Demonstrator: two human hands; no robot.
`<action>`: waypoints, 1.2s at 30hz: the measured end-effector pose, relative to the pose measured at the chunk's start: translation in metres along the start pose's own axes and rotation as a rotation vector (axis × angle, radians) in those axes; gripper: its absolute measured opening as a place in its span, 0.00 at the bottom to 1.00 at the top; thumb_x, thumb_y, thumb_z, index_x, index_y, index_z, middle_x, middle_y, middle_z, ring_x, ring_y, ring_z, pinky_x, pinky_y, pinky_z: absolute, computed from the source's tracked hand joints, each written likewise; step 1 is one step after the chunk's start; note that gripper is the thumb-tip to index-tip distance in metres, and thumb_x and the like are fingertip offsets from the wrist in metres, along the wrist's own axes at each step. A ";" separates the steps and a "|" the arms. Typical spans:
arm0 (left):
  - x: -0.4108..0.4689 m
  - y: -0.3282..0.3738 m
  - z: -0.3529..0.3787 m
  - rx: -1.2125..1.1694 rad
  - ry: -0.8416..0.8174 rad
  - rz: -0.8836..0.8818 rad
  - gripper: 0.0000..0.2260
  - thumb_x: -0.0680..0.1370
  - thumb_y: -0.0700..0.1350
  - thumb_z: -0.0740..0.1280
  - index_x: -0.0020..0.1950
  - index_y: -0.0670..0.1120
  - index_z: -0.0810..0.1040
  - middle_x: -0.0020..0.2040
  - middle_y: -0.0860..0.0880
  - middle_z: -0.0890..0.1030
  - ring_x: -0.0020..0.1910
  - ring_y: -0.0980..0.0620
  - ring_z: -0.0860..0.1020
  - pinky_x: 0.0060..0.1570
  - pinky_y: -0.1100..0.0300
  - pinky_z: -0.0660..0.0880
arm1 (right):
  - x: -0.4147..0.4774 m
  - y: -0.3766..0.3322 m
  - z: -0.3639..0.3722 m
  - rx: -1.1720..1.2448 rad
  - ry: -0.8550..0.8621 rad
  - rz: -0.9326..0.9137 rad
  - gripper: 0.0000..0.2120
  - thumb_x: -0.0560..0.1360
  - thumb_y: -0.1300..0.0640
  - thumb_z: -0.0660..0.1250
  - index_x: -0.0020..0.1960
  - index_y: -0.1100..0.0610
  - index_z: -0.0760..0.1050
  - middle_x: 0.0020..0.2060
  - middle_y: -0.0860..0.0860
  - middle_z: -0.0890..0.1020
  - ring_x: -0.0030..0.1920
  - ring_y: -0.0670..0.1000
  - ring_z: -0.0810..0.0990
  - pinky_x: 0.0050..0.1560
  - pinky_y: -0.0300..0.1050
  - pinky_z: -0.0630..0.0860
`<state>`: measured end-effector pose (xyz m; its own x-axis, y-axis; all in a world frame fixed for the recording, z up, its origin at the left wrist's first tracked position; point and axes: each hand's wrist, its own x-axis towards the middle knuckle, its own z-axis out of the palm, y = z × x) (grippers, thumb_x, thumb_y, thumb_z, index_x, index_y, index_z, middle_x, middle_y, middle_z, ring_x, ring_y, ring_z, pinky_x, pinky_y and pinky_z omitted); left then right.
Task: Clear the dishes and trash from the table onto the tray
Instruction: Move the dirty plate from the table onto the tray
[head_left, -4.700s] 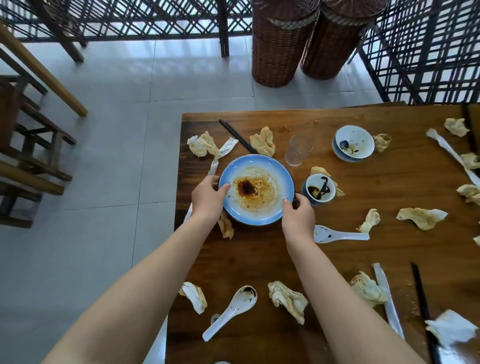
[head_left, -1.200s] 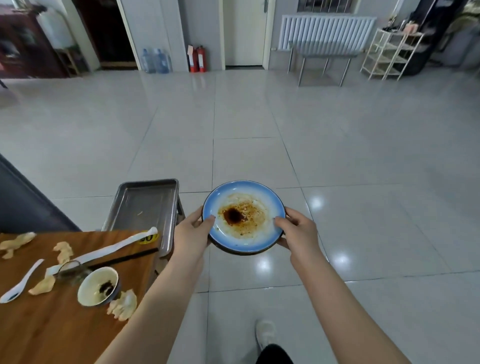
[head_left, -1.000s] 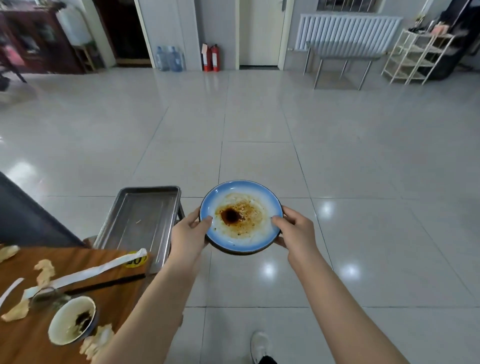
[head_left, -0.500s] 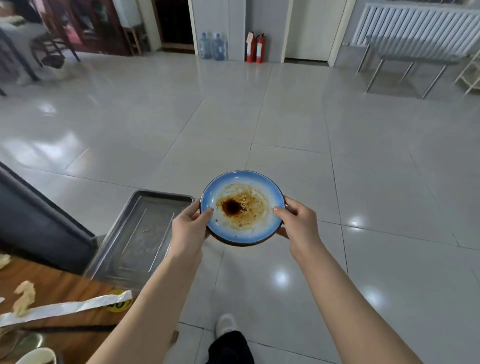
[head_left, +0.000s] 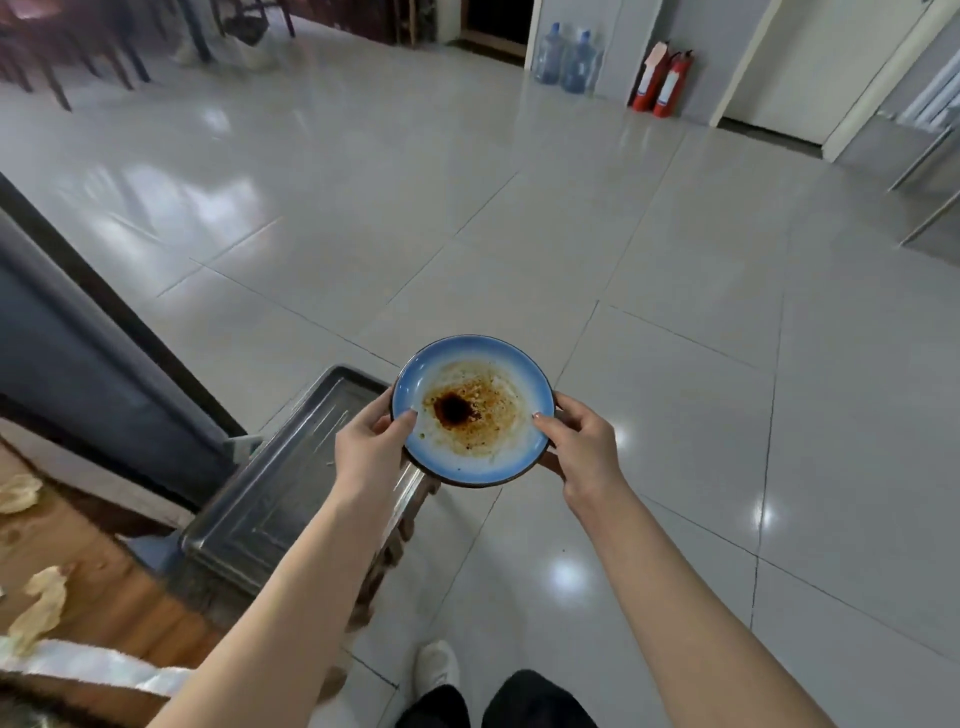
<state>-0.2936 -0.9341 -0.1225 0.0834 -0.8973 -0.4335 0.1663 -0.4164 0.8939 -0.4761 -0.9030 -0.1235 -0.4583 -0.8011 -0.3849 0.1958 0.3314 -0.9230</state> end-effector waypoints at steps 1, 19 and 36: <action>0.010 0.002 -0.005 -0.020 0.041 -0.007 0.18 0.78 0.36 0.66 0.67 0.47 0.75 0.43 0.52 0.85 0.47 0.52 0.83 0.55 0.53 0.78 | 0.014 0.000 0.013 -0.018 -0.034 0.016 0.13 0.77 0.66 0.65 0.56 0.51 0.76 0.46 0.51 0.83 0.47 0.52 0.82 0.44 0.48 0.82; 0.144 -0.054 -0.057 -0.280 0.734 -0.132 0.18 0.76 0.38 0.69 0.65 0.50 0.77 0.54 0.52 0.82 0.56 0.50 0.79 0.59 0.49 0.76 | 0.196 0.051 0.185 -0.401 -0.675 0.128 0.15 0.76 0.65 0.67 0.61 0.54 0.74 0.47 0.49 0.82 0.51 0.53 0.82 0.50 0.50 0.81; 0.247 -0.220 -0.119 -0.368 0.988 -0.368 0.17 0.76 0.38 0.69 0.64 0.50 0.78 0.57 0.53 0.81 0.60 0.49 0.77 0.61 0.47 0.75 | 0.277 0.234 0.272 -0.709 -0.806 0.227 0.15 0.75 0.64 0.69 0.60 0.53 0.76 0.50 0.48 0.81 0.50 0.48 0.81 0.36 0.37 0.79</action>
<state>-0.1921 -1.0470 -0.4396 0.6861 -0.1495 -0.7120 0.6092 -0.4169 0.6746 -0.3213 -1.1834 -0.4447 0.2774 -0.6907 -0.6678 -0.4571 0.5165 -0.7241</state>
